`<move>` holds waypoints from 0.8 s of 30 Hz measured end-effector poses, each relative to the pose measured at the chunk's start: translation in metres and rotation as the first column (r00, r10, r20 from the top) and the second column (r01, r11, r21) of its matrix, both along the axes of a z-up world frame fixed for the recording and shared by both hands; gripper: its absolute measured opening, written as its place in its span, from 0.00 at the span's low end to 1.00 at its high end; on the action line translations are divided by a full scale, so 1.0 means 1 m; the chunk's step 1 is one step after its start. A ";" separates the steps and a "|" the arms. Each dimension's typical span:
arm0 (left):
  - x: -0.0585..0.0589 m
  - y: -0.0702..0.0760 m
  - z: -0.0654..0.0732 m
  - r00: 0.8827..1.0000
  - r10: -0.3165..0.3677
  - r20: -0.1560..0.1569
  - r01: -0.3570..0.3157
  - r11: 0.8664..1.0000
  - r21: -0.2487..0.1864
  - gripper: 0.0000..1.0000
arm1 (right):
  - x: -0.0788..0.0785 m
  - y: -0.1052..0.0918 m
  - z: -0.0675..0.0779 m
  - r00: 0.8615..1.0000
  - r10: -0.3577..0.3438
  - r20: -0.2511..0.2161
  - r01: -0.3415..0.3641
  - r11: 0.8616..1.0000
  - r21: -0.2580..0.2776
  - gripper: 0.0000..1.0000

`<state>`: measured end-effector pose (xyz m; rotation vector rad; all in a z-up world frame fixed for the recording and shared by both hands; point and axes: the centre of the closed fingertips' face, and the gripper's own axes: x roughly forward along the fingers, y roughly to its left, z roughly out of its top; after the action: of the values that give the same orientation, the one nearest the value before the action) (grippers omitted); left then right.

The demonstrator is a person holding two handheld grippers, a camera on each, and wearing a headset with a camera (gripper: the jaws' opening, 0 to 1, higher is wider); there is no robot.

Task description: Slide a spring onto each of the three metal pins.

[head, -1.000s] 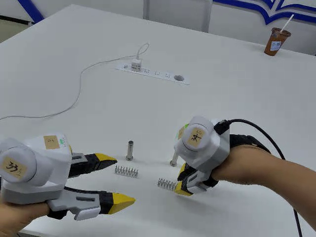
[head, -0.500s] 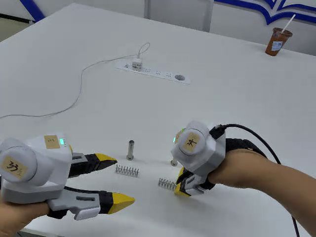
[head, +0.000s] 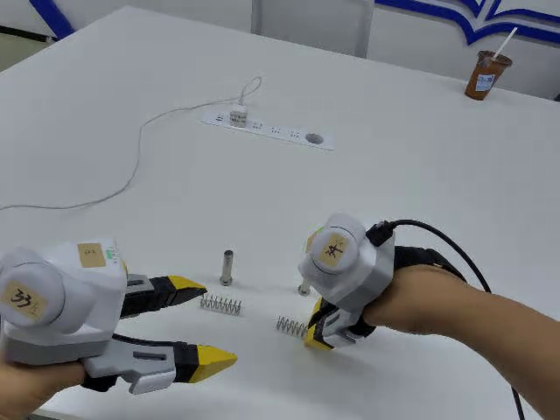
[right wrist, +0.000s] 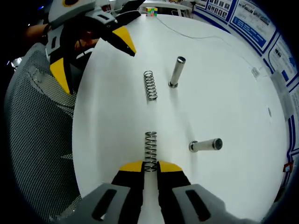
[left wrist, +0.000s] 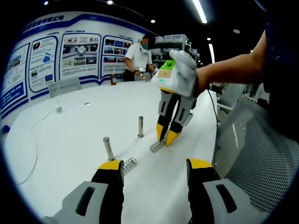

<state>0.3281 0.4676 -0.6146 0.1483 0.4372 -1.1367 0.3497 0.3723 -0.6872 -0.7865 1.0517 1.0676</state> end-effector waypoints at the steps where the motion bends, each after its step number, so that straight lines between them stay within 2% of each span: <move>1: 0.000 0.000 0.000 1.000 -0.002 -0.001 0.002 1.000 0.001 0.55 | 0.000 0.000 0.000 1.000 -0.001 0.000 0.001 1.000 0.001 0.12; 12: -0.002 -0.004 -0.002 1.000 -0.016 -0.003 0.016 1.000 0.009 0.53 | -0.006 0.000 0.003 1.000 0.018 -0.013 -0.018 1.000 0.003 0.11; 24: 0.000 -0.007 -0.001 0.999 -0.038 0.006 0.038 0.999 0.013 0.51 | -0.011 0.003 0.024 0.999 0.041 -0.016 -0.040 0.998 0.040 0.11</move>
<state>0.3278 0.4608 -0.6156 0.1720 0.4378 -1.1711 0.3388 0.3758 -0.6634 -0.7706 1.0293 1.1279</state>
